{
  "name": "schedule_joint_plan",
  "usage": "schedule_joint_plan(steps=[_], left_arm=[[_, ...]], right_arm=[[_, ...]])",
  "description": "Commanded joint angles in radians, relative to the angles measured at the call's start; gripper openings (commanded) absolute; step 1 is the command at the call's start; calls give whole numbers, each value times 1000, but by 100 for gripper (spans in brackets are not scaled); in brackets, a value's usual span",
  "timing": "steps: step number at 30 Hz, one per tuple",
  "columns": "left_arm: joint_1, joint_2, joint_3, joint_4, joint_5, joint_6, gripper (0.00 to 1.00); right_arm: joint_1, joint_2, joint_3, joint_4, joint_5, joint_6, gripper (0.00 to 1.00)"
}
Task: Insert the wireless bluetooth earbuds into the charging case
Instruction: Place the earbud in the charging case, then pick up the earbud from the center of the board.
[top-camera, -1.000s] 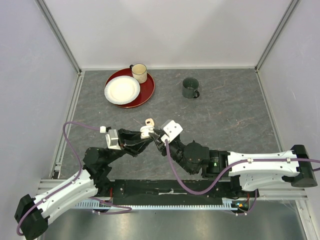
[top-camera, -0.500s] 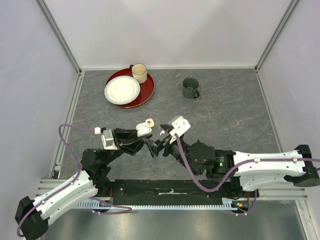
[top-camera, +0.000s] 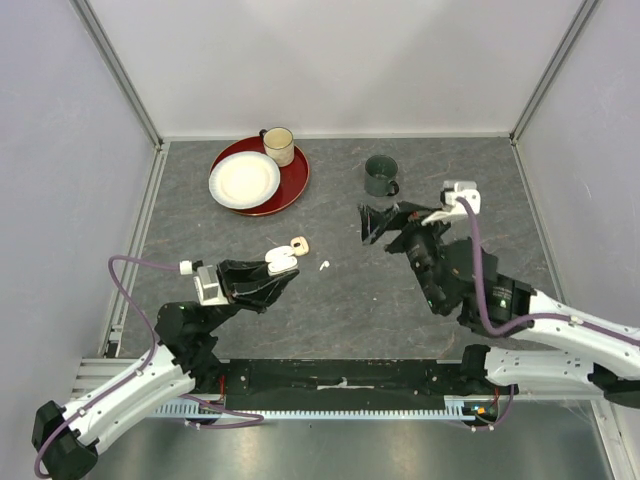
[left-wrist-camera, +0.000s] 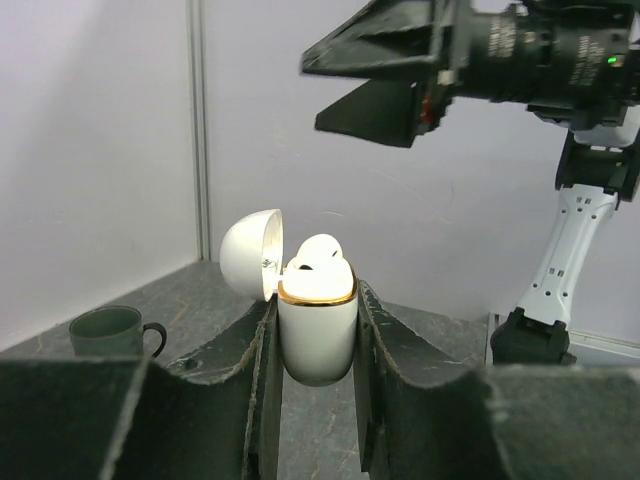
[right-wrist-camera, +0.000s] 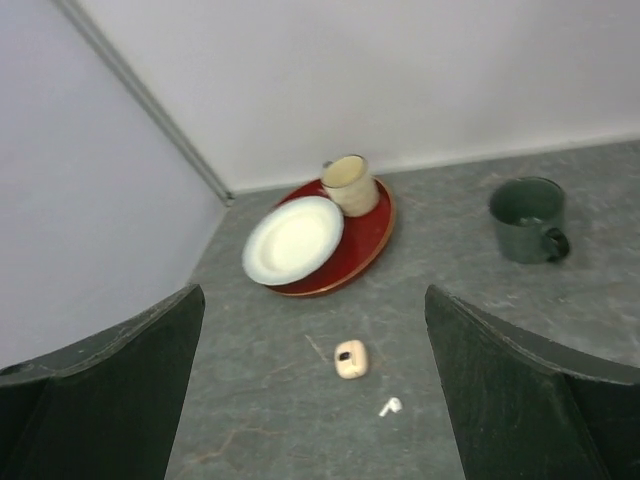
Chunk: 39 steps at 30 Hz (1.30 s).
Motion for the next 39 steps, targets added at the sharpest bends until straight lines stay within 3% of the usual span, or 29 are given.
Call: schedule_joint_plan(steps=[1,6,7,10,15,20,24,30,39], left_arm=[[3,-20,5,14,-14,47,2],[5,-50,14,-11,20,45,2],[5,-56,17,-17,29,45,2],[5,-96,25,-57,34,51,2],[5,-193,31,-164,18,71,2],[3,-276,34,-245,-14,94,2],[5,-328,31,-296,-28,101,2],[5,-369,31,-347,-46,121,2],[5,-411,20,-377,-60,130,2]], right_arm=[[-187,79,103,-342,-112,240,98],[-435,214,127,-478,-469,387,98],[-510,243,132,-495,-606,410,98],[-580,325,118,-517,-742,447,98],[-598,412,101,-515,-789,490,98],[-598,458,60,-515,-738,659,94],[-598,547,67,-512,-804,734,91],[-588,704,124,-525,-848,842,84],[-503,883,262,-569,-828,1080,83]])
